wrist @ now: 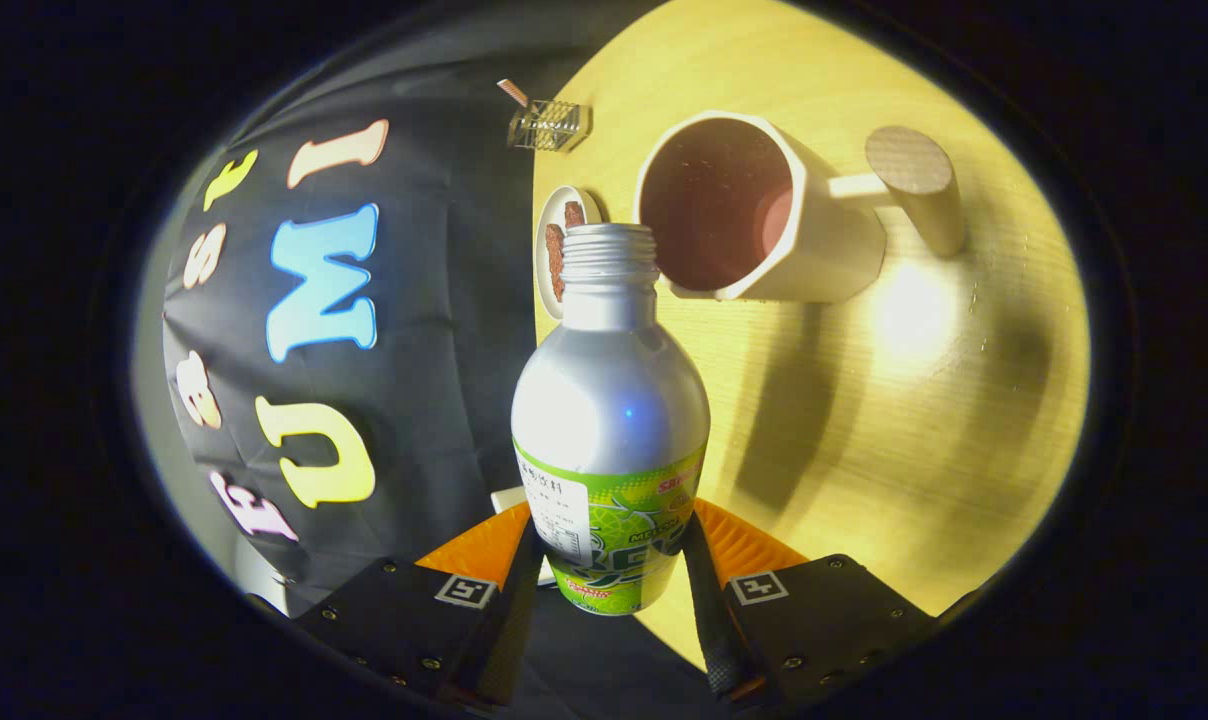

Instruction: Take the bottle from table, then pour the juice into the cup, finally place the bottle on the coaster

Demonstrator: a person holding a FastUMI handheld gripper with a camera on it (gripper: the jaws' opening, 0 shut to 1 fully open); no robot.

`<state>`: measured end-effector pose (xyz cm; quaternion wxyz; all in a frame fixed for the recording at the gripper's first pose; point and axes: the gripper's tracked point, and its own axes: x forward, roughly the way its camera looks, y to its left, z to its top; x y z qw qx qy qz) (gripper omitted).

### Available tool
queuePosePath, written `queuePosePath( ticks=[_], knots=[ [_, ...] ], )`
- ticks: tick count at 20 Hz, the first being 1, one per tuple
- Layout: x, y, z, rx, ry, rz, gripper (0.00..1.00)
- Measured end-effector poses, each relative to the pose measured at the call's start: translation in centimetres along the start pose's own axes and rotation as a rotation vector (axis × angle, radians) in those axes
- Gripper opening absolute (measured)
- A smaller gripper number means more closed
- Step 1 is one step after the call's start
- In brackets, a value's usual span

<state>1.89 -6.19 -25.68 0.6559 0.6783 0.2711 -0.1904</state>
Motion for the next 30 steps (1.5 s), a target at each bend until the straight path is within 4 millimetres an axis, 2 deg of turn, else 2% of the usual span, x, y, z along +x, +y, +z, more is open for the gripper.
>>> queuePosePath(
  ticks=[5,14,25,30],
  knots=[
    [0.7,-1.1,0.1,-0.171,-0.031,-0.015,0.7],
    [0.5,-2.3,1.1,-0.478,-0.129,-0.068,0.7],
    [2.1,-0.6,-0.7,-0.811,-0.185,-0.1,0.71],
    [2.4,-0.3,-0.1,-0.909,-0.254,-0.124,0.7]
  ],
)
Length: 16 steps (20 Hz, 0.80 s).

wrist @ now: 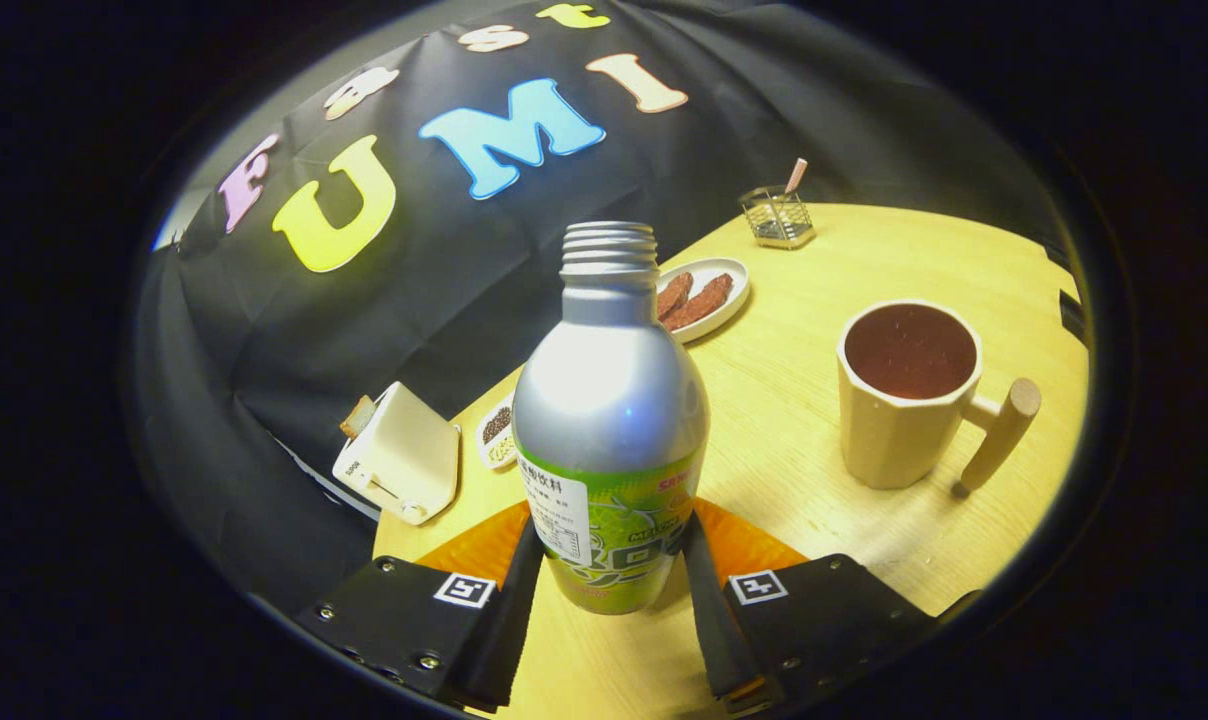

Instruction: Take the bottle from table, then pour the juice into the cup, finally place the bottle on the coaster

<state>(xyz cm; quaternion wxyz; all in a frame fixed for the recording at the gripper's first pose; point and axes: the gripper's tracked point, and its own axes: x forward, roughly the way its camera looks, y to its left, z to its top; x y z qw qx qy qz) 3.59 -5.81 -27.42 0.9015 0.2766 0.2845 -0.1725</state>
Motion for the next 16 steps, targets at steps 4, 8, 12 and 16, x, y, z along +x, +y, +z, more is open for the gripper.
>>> queuePosePath(
  ticks=[4,8,12,16],
  knots=[
    [0.7,0.0,1.7,-0.078,-0.066,-0.032,0.7],
    [1.9,0.4,2.4,-0.146,-0.086,-0.055,0.7],
    [3.2,0.5,2.7,-0.184,-0.091,-0.081,0.7],
    [4.6,0.3,2.9,-0.199,-0.092,-0.104,0.7]
  ],
)
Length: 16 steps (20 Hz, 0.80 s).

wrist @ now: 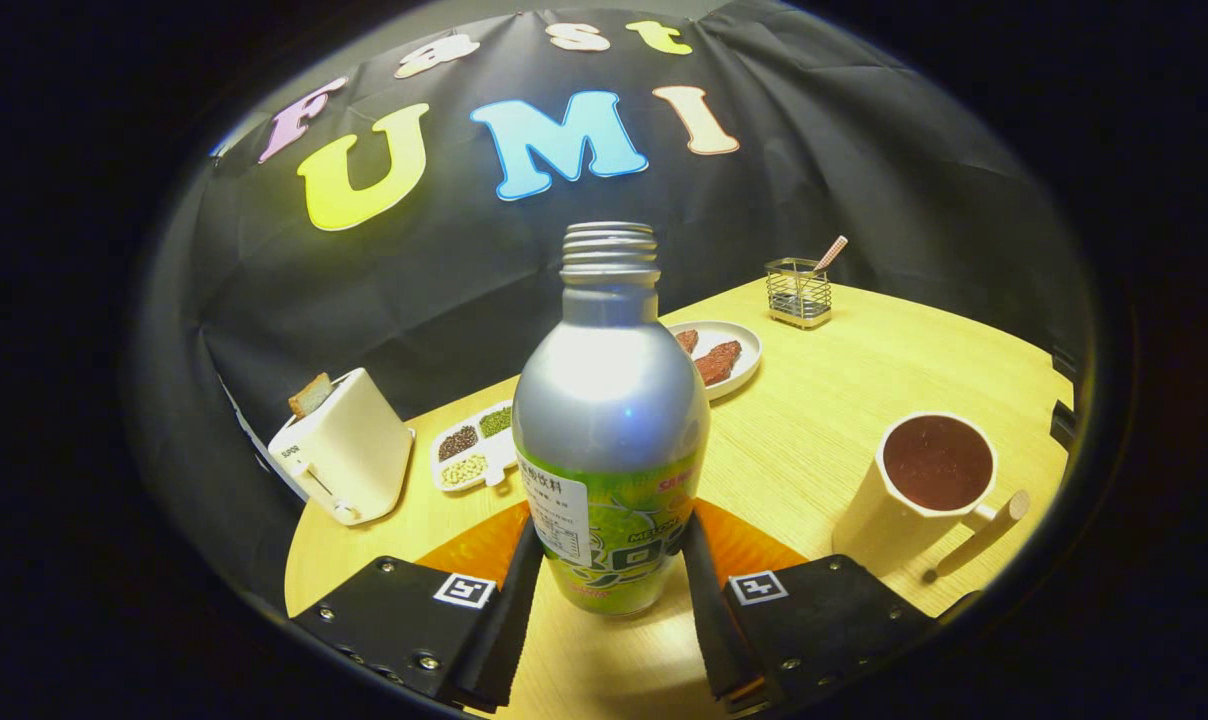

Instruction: Take the bottle from table, then pour the juice into the cup, finally place the bottle on the coaster

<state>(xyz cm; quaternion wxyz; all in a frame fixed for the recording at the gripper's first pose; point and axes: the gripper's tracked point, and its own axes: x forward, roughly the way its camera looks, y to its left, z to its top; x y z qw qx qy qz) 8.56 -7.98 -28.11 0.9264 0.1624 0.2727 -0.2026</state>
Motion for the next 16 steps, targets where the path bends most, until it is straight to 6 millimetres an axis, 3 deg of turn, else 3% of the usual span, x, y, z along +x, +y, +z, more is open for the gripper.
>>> queuePosePath(
  ticks=[16],
  knots=[
    [4.4,-0.1,0.6,-0.051,-0.047,-0.061,0.71]
  ],
)
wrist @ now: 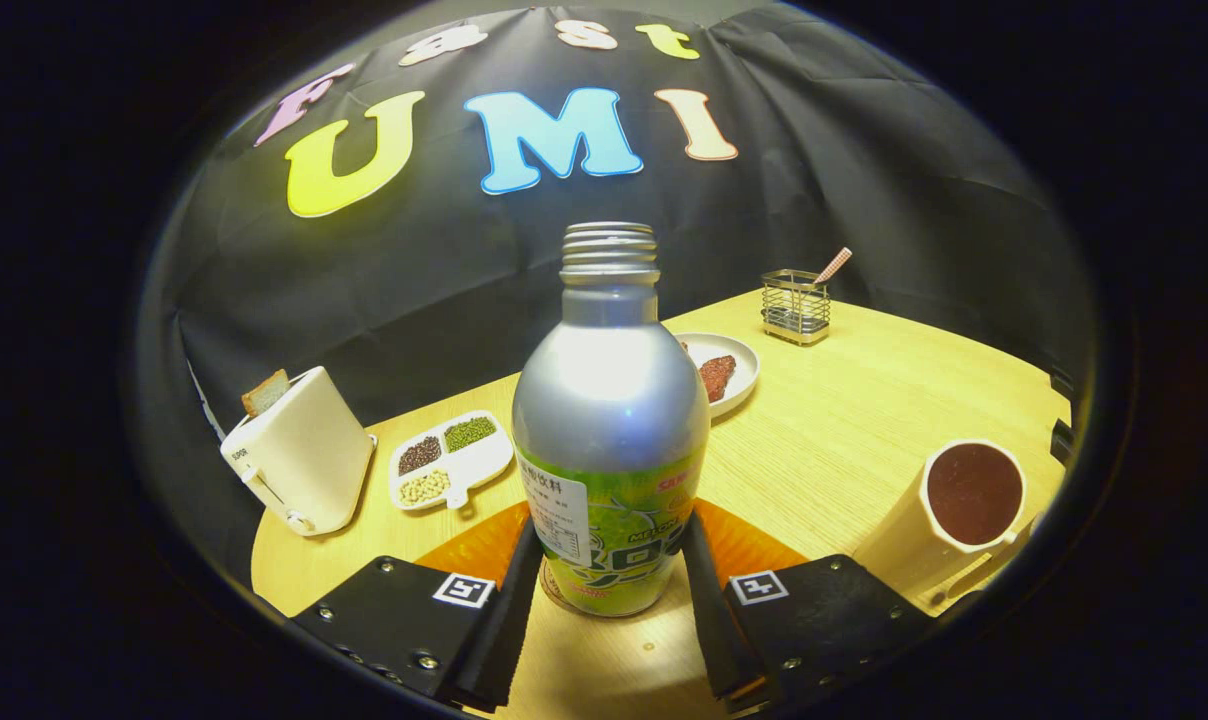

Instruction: Take the bottle from table, then pour the juice into the cup, finally place the bottle on the coaster

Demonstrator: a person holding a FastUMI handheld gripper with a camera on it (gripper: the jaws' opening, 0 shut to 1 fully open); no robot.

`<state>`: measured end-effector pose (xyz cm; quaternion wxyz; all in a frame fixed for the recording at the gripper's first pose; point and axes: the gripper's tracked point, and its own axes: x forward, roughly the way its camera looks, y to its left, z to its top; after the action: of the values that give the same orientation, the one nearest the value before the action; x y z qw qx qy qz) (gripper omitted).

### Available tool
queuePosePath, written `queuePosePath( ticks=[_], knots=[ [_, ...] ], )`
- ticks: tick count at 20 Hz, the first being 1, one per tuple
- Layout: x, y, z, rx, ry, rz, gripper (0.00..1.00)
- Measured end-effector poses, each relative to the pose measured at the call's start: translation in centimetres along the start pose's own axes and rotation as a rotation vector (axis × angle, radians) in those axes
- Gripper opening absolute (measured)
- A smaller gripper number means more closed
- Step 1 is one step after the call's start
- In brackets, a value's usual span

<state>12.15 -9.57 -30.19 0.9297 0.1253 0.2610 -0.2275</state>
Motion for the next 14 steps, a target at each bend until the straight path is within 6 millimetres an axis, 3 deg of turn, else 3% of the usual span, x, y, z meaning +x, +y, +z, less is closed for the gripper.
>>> queuePosePath(
  ticks=[5,14],
  knots=[
    [1.1,0.2,-0.6,-0.09,0.0,-0.005,0.72],
    [2.5,0.6,-0.7,-0.101,-0.019,0.017,0.75]
  ],
)
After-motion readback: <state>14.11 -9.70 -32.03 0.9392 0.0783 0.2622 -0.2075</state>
